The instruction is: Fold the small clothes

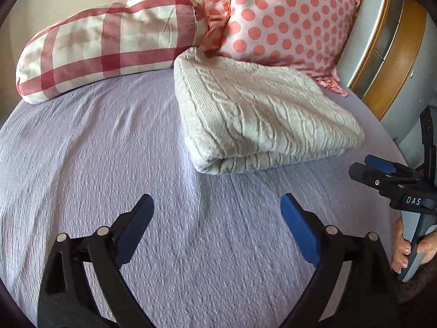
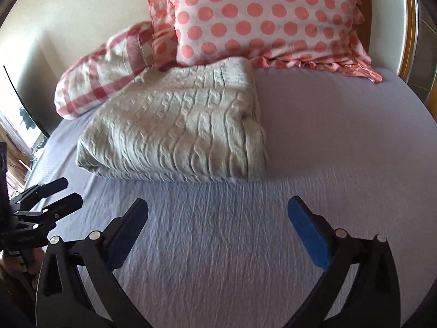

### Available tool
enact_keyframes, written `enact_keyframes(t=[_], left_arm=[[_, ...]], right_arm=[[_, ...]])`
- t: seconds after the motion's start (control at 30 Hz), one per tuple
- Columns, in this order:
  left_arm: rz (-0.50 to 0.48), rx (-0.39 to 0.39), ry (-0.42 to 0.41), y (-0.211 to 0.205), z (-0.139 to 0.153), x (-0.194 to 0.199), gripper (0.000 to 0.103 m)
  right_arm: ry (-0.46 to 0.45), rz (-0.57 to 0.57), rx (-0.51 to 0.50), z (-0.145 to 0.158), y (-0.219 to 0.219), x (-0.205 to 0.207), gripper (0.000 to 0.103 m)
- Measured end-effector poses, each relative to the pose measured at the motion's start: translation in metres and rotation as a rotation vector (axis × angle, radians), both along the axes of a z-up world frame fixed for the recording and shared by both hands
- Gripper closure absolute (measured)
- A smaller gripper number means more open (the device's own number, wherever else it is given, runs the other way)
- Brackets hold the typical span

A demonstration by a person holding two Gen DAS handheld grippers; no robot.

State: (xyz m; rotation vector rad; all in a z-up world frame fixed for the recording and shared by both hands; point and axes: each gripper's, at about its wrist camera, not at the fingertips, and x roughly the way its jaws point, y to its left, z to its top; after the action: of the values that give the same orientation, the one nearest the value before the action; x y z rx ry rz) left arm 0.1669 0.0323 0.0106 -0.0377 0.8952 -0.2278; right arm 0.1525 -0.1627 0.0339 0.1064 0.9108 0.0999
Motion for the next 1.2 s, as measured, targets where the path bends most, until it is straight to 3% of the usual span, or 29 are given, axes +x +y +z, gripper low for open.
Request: enact_keyframes(t=[0.1,0.4,0.57,1.2], left_arm=[[-0.001,0.055,0.024,-0.007,-0.011,0.002,0.007],[0.013,0.058,0.048,-0.006,-0.017,0.006,0.002],[0.008,0.164,0.051,-0.020,-0.020,0.007,0.002],[0.013,0.152,0.049,-0.017,-0.021,0.008,0.002]], right_arm=[[0.017,-0.007,-0.061,-0.009,0.008,0.002,0.001],[0.041,-0.021,-0.138,-0.018,0.019,0.006,0.001],[0.061,-0.039,-0.176,-0.021,0.022,0.007,0.001],[0.060,-0.041,-0.175,-0.020,0.022,0.006,0.001]])
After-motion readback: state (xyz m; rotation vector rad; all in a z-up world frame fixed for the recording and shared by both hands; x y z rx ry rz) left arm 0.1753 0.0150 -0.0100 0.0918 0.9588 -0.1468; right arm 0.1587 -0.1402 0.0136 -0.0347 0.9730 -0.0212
